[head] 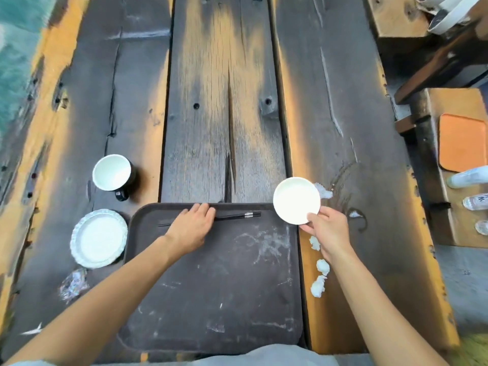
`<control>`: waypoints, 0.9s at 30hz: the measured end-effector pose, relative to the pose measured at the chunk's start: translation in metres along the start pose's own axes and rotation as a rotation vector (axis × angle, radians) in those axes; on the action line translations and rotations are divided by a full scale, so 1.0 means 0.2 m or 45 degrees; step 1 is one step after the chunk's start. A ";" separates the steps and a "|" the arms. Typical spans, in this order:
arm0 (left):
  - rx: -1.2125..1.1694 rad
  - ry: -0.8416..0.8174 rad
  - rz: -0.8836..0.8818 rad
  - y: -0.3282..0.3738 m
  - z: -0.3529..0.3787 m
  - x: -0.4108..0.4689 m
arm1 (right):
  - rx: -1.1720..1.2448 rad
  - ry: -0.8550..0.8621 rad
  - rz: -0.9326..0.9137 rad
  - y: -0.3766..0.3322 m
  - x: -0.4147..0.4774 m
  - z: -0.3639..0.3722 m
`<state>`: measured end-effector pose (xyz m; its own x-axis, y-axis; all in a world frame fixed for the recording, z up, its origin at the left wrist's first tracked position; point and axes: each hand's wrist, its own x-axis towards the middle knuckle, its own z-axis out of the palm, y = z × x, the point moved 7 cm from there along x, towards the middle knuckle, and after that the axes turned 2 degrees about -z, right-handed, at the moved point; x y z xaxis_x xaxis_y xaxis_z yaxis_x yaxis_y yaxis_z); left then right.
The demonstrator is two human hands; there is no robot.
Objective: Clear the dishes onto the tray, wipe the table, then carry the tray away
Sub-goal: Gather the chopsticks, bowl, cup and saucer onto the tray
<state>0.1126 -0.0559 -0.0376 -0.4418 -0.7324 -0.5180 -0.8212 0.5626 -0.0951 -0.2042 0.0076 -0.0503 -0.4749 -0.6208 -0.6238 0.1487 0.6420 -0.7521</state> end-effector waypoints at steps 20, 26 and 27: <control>-0.226 0.177 -0.169 -0.02 0.08 0.11 | -0.039 -0.017 0.087 0.26 -0.24 0.13; -0.276 0.255 -0.121 -0.03 0.07 0.10 | -0.005 -0.023 0.069 0.25 -0.20 0.15; -0.271 0.265 -0.109 -0.03 0.06 0.10 | -0.014 -0.018 0.065 0.25 -0.20 0.15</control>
<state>0.1126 -0.0686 -0.0574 -0.4139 -0.8489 -0.3286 -0.9063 0.4183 0.0608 -0.1518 0.0501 -0.0689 -0.4544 -0.5933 -0.6644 0.1627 0.6780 -0.7168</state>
